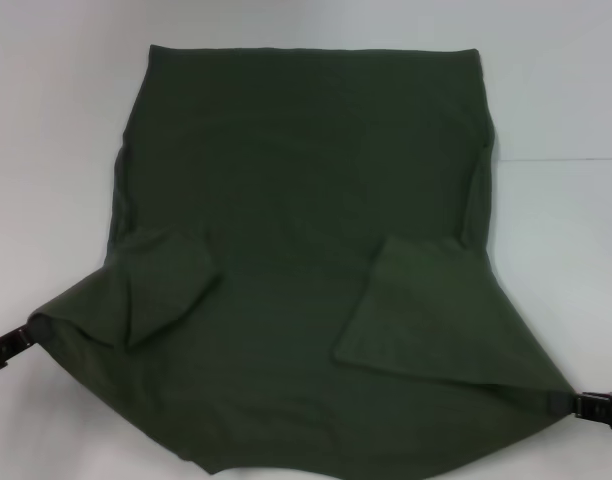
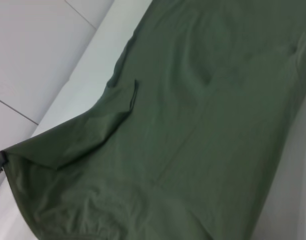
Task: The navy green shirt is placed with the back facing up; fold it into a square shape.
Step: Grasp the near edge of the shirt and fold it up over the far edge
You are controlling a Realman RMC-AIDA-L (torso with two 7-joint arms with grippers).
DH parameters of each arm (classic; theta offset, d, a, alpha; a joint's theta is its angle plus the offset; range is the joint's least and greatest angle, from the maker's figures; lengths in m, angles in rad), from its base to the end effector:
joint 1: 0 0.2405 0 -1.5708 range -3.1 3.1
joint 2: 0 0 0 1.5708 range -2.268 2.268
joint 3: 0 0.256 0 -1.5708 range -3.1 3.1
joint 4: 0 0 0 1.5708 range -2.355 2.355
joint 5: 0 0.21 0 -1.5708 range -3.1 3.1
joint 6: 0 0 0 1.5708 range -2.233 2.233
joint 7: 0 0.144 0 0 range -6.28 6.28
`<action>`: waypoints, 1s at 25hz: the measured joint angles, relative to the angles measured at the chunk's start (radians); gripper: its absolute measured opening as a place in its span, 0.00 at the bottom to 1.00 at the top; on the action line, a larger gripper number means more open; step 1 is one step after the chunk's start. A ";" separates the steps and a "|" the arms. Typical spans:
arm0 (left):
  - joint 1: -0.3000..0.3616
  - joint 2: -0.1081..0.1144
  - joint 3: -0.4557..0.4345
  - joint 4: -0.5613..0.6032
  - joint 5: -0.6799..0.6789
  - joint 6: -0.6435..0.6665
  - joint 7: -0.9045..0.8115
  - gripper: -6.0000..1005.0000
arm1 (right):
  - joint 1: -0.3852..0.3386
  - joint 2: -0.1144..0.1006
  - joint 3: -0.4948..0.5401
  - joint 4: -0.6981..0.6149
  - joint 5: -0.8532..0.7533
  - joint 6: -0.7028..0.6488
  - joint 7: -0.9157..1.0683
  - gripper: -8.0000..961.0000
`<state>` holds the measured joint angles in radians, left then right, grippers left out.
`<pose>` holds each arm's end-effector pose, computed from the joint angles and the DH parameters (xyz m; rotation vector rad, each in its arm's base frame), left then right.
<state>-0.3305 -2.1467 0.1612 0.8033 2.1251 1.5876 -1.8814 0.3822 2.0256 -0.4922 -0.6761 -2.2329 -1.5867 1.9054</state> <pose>-0.3555 0.2661 0.0565 -1.9384 -1.5062 -0.9575 0.3465 0.2782 0.0326 -2.3495 1.5718 0.5899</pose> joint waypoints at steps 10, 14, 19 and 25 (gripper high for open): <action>0.039 -0.002 -0.062 -0.056 0.000 0.149 -0.019 0.03 | -0.038 -0.065 0.026 -0.001 -0.006 -0.043 -0.028 0.06; 0.065 -0.016 -0.057 -0.068 0.004 0.177 -0.021 0.03 | -0.061 -0.088 0.028 -0.008 -0.008 -0.082 -0.049 0.06; 0.088 -0.019 -0.054 -0.102 0.016 0.201 -0.010 0.03 | -0.096 -0.109 0.046 -0.014 -0.009 -0.115 -0.072 0.06; 0.106 -0.024 -0.039 -0.118 0.036 0.218 0.008 0.03 | -0.135 -0.116 0.059 -0.024 -0.012 -0.159 -0.093 0.06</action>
<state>-0.2246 -2.1710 0.1222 0.6852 2.1615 1.8058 -1.8739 0.2474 1.9100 -0.4336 -0.7005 -2.2444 -1.7460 1.8119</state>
